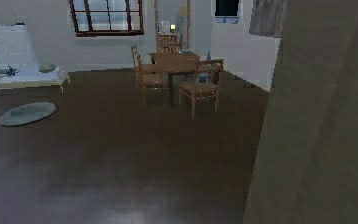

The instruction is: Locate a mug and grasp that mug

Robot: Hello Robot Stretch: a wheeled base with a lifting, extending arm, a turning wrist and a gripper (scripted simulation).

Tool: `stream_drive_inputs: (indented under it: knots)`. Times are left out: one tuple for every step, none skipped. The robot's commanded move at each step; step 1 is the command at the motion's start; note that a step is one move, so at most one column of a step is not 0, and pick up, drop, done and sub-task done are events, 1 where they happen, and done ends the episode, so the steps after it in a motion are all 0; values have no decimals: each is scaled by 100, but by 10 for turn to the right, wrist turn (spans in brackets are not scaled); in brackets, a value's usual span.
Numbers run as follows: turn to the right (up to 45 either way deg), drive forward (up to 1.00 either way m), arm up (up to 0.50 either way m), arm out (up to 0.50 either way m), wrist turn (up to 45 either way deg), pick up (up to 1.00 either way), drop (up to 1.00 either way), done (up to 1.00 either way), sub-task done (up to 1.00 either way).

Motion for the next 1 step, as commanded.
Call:
stream_drive_inputs:
  knots:
    - [0, 95, 0, 0, 0, 0, 0, 0, 0]
